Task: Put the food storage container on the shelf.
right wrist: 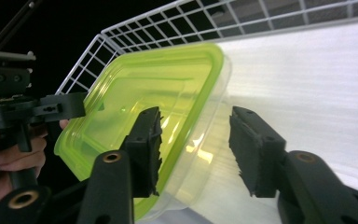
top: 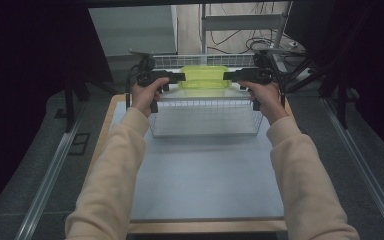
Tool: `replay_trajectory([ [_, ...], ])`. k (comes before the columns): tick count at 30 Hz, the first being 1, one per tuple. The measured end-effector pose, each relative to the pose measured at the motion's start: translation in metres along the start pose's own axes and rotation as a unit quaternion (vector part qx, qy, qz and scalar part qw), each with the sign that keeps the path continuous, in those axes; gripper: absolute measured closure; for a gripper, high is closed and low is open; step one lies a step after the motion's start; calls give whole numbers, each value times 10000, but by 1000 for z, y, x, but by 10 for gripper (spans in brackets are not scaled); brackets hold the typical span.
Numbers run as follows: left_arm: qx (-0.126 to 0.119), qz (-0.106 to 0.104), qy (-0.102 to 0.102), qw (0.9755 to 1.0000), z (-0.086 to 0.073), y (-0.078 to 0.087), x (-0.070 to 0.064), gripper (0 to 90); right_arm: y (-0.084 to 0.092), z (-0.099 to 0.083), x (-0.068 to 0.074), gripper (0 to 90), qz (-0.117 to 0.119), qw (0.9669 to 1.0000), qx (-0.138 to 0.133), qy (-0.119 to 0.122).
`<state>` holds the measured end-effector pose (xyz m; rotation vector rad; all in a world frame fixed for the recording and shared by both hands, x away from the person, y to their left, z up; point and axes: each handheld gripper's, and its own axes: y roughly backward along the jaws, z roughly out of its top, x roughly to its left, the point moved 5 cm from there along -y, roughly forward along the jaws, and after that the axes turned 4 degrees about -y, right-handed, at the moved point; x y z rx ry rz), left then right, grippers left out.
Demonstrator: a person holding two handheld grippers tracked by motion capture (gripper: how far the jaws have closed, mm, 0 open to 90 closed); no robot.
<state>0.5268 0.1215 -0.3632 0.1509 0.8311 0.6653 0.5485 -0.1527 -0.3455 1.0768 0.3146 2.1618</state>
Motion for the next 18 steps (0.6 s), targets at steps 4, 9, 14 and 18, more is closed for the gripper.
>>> replay_trajectory([
  [4,-151,-54,-90,9998,-2,5,-3,497,6,0,3,492,80,9997,-168,160],
  [9,-364,-49,-280,9989,-2,14,-10,435,18,-2,11,442,81,9984,-394,401],
  [14,-465,142,-608,9970,-10,27,-19,379,32,-7,17,443,-21,9956,-579,738],
  [18,-496,138,-739,9959,-21,36,-24,371,44,-14,17,468,-149,9931,-762,874],
])
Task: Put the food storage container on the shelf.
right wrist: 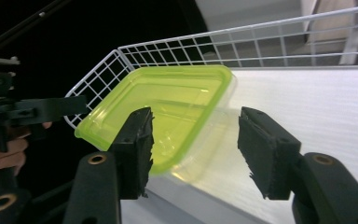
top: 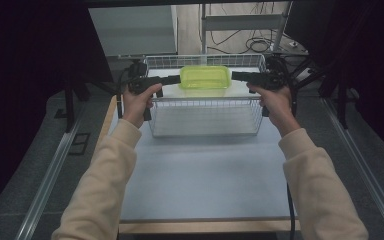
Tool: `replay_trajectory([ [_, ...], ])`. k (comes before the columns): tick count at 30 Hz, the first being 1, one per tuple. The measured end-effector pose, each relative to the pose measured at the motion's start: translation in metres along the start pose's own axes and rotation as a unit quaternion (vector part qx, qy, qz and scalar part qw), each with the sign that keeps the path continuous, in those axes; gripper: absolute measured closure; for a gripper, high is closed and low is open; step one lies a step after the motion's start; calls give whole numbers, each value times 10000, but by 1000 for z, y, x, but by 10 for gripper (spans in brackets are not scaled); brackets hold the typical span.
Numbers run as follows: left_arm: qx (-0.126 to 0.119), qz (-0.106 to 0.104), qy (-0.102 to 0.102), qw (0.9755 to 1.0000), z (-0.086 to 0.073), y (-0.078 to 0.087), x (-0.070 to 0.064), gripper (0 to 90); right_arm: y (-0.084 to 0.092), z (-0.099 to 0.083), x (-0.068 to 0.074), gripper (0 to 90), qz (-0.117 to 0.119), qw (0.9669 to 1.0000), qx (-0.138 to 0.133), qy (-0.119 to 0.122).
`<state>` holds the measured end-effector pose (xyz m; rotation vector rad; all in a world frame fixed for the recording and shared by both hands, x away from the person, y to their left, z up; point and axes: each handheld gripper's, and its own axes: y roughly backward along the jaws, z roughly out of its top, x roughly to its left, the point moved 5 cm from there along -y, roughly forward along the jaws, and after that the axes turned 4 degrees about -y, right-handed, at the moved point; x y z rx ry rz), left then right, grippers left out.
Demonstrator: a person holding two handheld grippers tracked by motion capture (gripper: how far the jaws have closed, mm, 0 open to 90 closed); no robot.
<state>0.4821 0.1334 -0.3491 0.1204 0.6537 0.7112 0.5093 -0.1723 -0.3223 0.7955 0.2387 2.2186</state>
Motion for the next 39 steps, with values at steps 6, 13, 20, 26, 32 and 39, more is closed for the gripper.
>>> replay_trajectory([
  [6,12,124,-224,9997,-16,12,-5,398,14,-16,-3,637,-63,9999,39,68],
  [13,153,80,-431,9989,-44,21,-14,415,20,-43,-2,811,48,9991,316,279],
  [20,300,24,-663,9973,-80,27,-25,399,27,-77,5,810,313,9969,505,523],
  [26,350,32,-846,9958,-114,36,-33,364,37,-109,12,642,319,9942,533,883],
  [32,440,67,-967,9943,-145,43,-36,331,47,-141,11,528,332,9918,520,1122],
  [39,620,178,-1098,9919,-175,45,-33,307,50,-176,-1,443,265,9910,553,1189],
])
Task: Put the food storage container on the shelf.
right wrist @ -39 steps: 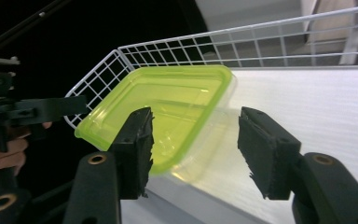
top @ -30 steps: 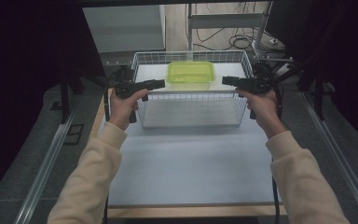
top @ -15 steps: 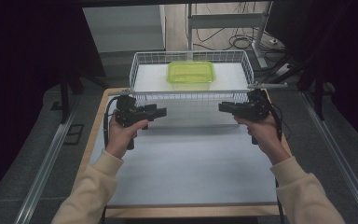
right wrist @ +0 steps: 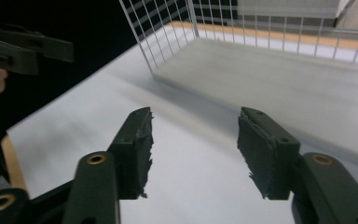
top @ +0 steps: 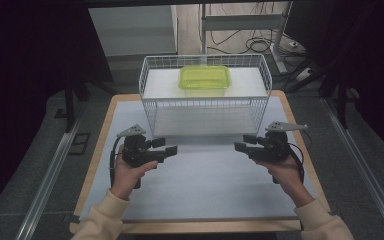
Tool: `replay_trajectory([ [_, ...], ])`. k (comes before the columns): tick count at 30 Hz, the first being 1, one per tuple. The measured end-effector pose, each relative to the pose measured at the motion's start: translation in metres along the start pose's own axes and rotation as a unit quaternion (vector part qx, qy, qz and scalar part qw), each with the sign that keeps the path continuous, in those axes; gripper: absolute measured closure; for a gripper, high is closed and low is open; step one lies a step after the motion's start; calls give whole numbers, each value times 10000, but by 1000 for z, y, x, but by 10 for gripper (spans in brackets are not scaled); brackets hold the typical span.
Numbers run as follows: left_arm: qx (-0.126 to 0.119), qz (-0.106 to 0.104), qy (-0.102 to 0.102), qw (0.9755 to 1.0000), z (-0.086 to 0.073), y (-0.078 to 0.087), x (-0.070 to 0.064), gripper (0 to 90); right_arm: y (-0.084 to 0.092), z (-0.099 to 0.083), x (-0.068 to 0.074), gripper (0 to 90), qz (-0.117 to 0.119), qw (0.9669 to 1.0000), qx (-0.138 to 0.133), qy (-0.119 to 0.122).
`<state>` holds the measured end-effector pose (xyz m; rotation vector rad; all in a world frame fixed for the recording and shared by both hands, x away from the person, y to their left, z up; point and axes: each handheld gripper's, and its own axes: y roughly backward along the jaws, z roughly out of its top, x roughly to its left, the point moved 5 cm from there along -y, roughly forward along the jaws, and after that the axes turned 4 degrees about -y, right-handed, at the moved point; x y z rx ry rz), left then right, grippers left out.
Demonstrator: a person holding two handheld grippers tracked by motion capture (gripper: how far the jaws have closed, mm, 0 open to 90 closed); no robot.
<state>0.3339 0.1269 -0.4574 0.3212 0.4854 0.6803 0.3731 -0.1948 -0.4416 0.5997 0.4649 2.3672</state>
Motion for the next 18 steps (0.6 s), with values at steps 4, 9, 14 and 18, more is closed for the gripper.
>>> replay_trajectory([
  [4,147,76,-97,9998,-19,-3,0,296,-3,-22,-2,406,0,9999,131,44],
  [9,323,71,-135,9994,-39,-4,-1,287,-4,-41,-6,384,-71,9997,233,58],
  [14,453,162,-66,9988,-56,-6,3,286,-9,-63,-11,364,-167,9990,416,38],
  [18,532,183,-46,9984,-62,-9,4,285,-13,-74,-13,350,-223,9982,554,58],
])
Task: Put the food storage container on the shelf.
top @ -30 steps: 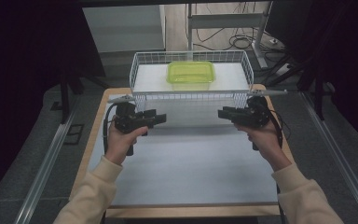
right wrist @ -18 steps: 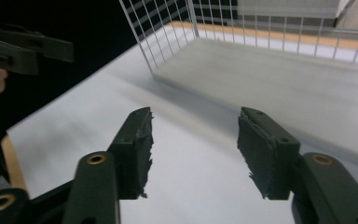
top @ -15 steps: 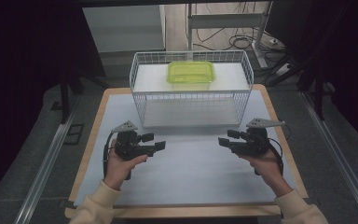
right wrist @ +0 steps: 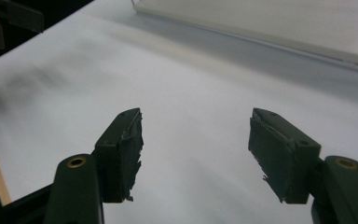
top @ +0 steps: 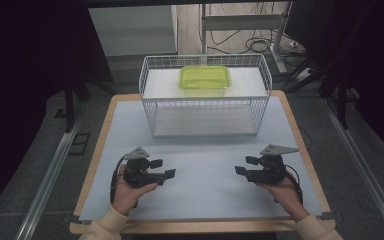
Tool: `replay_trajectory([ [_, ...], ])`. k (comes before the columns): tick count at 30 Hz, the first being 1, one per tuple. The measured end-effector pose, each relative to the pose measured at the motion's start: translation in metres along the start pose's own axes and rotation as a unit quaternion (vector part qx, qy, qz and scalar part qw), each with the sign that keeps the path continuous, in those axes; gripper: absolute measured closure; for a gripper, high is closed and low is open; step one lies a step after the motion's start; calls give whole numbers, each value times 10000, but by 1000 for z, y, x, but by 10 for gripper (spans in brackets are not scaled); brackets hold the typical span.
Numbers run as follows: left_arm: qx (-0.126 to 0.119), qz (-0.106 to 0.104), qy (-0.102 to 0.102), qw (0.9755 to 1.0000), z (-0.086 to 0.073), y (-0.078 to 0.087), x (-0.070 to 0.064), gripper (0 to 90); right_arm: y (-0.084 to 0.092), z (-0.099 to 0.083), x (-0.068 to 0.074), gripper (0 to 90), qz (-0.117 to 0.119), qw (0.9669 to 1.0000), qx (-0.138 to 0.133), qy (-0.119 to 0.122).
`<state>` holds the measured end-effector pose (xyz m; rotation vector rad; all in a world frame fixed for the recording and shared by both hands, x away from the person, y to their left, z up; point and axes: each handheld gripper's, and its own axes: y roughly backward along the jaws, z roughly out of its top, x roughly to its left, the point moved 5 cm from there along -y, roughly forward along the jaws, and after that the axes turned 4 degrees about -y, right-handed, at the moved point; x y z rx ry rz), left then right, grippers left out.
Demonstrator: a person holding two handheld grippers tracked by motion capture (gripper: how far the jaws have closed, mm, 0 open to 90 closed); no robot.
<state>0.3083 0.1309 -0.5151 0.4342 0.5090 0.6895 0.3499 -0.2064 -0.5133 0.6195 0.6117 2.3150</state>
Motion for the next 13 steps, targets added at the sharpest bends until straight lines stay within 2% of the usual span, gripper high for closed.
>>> replay_trajectory([
  [8,-12,14,43,10000,-3,2,2,282,2,-1,-1,331,-27,10000,-81,16],
  [13,-44,58,52,10000,-4,6,4,276,7,-1,-4,274,-85,9997,-223,61],
])
